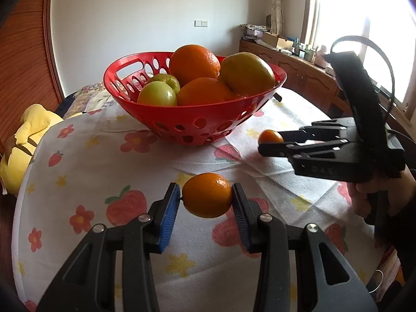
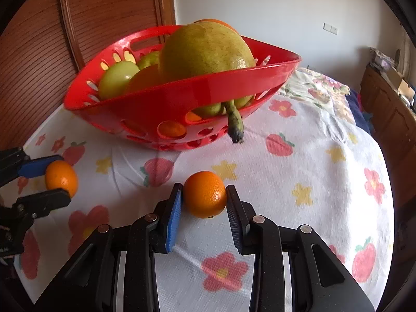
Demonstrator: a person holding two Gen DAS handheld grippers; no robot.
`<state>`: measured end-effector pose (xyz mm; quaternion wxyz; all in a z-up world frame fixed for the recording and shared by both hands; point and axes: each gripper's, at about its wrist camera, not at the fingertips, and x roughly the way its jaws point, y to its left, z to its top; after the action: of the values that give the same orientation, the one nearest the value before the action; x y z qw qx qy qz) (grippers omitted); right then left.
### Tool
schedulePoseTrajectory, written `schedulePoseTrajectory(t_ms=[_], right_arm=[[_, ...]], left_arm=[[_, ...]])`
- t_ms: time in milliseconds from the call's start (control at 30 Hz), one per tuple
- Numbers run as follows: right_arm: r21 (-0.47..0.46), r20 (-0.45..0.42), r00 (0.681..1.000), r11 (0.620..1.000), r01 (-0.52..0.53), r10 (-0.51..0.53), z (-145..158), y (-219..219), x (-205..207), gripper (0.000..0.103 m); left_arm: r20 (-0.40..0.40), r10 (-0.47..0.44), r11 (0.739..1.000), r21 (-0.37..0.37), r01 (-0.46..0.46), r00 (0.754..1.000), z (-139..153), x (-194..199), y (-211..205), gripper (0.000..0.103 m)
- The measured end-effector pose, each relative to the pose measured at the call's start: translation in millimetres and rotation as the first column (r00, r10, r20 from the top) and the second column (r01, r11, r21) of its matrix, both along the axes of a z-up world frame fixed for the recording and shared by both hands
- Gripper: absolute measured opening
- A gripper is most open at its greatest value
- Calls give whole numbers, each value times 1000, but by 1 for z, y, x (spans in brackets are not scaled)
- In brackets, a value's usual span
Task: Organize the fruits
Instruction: 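Grasp a small tangerine with the right tool while the left tool grasps the other tangerine, then carry both tangerines over the red basket and open both tools inside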
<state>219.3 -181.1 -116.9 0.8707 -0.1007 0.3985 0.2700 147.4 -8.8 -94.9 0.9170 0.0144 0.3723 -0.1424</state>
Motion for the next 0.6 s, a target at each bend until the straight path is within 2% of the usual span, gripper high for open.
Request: schedulePoseTrajectory(t_ms=[133,367,600], right_arm=[[41,-7,1000,999,-9,9,5,-7,-11,33],[51,44,999,998,-34,32,20,-9,-31,32],[114,73,996,992,-49,41,36,-12,-45,33]], left_arm=[[7,3,1000,3,-3,1000,3,0,2,39],[25,14,1000,0,-14,1000,11,-1,5,39],[55,16,1000,-15,-15,998,24,-4,9,39]])
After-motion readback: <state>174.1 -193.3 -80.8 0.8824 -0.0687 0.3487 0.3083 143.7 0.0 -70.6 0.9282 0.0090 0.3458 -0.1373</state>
